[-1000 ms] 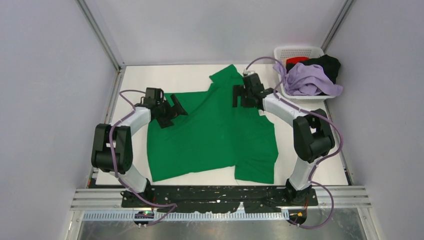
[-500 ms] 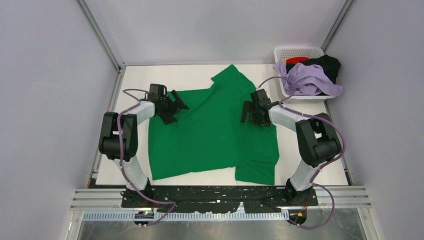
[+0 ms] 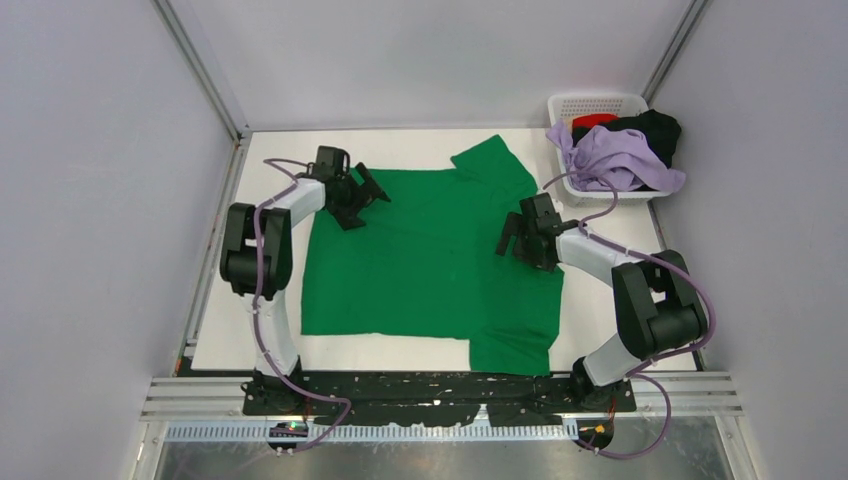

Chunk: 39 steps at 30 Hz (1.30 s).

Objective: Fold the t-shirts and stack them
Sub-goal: Flatten out the tshirt

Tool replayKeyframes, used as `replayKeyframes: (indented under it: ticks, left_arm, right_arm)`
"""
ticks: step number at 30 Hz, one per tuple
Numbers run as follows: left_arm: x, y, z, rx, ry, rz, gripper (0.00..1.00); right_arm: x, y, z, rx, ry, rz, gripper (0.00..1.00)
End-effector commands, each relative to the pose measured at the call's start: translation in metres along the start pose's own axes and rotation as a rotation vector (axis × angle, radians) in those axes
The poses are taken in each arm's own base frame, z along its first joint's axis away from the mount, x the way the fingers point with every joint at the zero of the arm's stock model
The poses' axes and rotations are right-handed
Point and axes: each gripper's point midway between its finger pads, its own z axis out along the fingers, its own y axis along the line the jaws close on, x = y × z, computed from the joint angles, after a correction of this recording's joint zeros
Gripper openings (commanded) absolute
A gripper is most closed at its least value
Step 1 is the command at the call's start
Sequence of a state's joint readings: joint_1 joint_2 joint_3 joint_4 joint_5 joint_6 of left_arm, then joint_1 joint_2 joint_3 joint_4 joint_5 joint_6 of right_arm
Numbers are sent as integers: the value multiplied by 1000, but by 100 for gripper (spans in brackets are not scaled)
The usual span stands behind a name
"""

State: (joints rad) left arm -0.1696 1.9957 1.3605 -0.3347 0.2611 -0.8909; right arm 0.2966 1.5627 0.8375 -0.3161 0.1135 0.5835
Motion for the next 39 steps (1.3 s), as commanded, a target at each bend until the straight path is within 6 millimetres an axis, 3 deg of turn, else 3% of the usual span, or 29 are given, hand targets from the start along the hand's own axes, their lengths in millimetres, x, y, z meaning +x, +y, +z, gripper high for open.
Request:
replayKeyframes:
  ticks: [1,6,9,12,16,20,24,32,39]
  left_arm:
    - [-12,-3,4,-45,-10,12,100]
    - [-19,-12,-18,-37,-60,58,100]
    - [-21,-17,-38,-15,-94,91,100]
    - [-22,-16,-56,-19,-138,136,99]
    - [-6,9,-69,-101,-109,163,100]
    - [29,25,-63,-63,-40,152,100]
    - [42,40,-58,-95,4,154,99]
    - [33,57,-39,-152,14,125,100]
    - [21,55,-30,-140,2,83,100]
  right_arm:
    - [-3,-17,0,76,-21,17,95]
    - [-46,1,-10,41,-135,-29,95]
    - [-61,15,-10,-4,-167,-50,96]
    - [-68,15,-3,12,-189,-62,95]
    - [-58,16,9,16,-132,-56,95]
    - [-46,16,21,18,-83,-32,95]
    - [-50,18,32,46,-61,-31,95]
    - [-64,17,40,106,-63,-7,95]
    - [-83,17,47,142,-76,7,96]
